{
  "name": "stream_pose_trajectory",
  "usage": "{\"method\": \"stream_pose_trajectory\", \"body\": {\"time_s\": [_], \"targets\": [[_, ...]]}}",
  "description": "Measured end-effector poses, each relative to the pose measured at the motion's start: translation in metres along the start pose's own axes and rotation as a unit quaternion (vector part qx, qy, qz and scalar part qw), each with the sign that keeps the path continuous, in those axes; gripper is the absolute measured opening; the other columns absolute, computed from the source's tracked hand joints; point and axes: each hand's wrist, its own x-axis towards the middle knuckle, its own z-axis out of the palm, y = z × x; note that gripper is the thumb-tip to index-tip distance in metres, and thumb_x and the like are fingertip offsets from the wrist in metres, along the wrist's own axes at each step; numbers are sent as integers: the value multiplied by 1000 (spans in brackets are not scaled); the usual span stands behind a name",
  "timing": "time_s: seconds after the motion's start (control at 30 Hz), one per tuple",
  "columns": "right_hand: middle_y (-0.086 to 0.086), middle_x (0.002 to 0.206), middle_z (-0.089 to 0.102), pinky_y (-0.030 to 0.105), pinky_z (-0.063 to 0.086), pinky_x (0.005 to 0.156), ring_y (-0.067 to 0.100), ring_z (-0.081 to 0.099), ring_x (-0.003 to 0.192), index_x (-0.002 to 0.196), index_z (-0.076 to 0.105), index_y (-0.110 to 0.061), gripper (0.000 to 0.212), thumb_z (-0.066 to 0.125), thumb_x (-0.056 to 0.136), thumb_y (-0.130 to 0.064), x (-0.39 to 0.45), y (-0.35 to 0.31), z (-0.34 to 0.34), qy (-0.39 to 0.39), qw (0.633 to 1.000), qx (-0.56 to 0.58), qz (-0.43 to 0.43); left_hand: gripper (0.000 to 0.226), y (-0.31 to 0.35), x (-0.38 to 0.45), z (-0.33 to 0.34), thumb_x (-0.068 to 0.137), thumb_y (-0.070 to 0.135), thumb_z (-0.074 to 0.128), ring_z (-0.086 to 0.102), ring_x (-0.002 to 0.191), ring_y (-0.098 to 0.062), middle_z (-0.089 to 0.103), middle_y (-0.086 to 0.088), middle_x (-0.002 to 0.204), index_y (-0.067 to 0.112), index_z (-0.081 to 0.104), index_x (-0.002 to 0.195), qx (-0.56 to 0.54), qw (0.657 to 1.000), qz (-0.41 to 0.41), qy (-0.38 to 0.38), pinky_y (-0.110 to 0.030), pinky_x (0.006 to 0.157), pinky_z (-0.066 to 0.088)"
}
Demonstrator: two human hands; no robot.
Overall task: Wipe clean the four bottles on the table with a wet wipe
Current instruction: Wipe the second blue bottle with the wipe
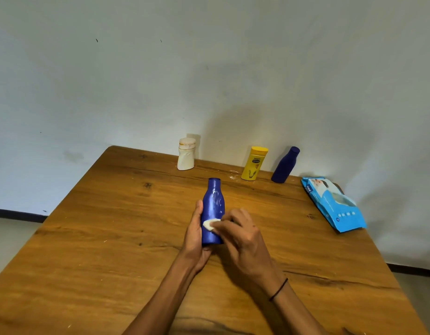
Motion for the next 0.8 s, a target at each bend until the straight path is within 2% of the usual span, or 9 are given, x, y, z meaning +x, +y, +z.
{"method": "stream_pose_trajectory", "body": {"time_s": [0.1, 0.17, 0.23, 0.33, 0.5, 0.57, 0.63, 0.7, 0.8], "targets": [[2, 100, 61, 34, 45, 77, 19, 51, 96, 113, 73, -14, 31, 51, 108, -35, 22, 11, -5, 73, 996, -17, 43, 54, -5, -5, 7, 108, 44, 42, 77, 87, -22, 77, -18, 105, 6, 79, 118, 12, 1000, -18, -4, -33, 73, 65], [3, 100, 62, 32, 45, 78, 21, 52, 96, 113, 72, -14, 30, 53, 107, -36, 33, 15, -8, 99, 993, -32, 52, 51, -5, -8, 8, 105, 42, 45, 76, 83, -21, 76, -17, 104, 7, 68, 134, 28, 999, -21, -3, -32, 70, 64], [4, 101, 62, 32, 45, 79, 21, 52, 96, 112, 73, -11, 27, 57, 104, -30, 35, 12, -9, 96, 993, -35, 50, 55, -3, -9, 5, 99, 43, 50, 75, 82, -21, 76, -17, 104, 7, 59, 140, 43, 999, -12, 4, -32, 69, 64], [2, 104, 60, 30, 45, 80, 18, 51, 97, 112, 74, -9, 25, 57, 103, -25, 18, -2, -6, 48, 998, -29, 35, 56, 2, -9, 3, 97, 45, 53, 75, 87, -24, 74, -20, 107, 3, 63, 133, 26, 1000, -6, -10, -35, 74, 65], [1, 105, 61, 31, 46, 79, 18, 52, 98, 113, 73, -11, 24, 54, 107, -25, -14, -11, -10, 14, 1000, -10, -9, 56, 1, -9, 0, 97, 52, 53, 71, 80, -22, 72, -16, 93, 3, 76, 113, 64, 998, -14, -11, -35, 71, 61], [1, 105, 62, 29, 46, 81, 17, 52, 98, 113, 73, -11, 22, 56, 105, -24, -6, -4, -12, 21, 1000, -18, 7, 55, -2, -11, 3, 98, 51, 49, 73, 86, -22, 75, -17, 100, 9, 82, 109, 80, 997, -3, -18, -37, 79, 60], [2, 105, 63, 28, 45, 82, 17, 53, 98, 113, 73, -11, 21, 58, 103, -23, 10, 4, -15, 46, 998, -20, 34, 51, -4, -13, 4, 101, 49, 46, 74, 91, -22, 76, -17, 108, 13, 78, 118, 100, 995, 9, -19, -39, 83, 57], [3, 106, 64, 26, 46, 84, 17, 54, 100, 114, 72, -11, 21, 61, 101, -22, 27, 11, -18, 76, 995, -26, 52, 47, -5, -15, 7, 101, 48, 46, 72, 87, -22, 76, -15, 107, 17, 76, 120, 109, 994, 16, -25, -37, 77, 57], [4, 106, 66, 19, 44, 89, 13, 55, 103, 113, 74, -9, 16, 69, 99, -14, 45, 14, -20, 102, 992, -25, 64, 46, -5, -16, 7, 102, 48, 44, 67, 82, -21, 74, -12, 101, 22, 81, 109, 118, 992, 12, -35, -35, 70, 57]]}}
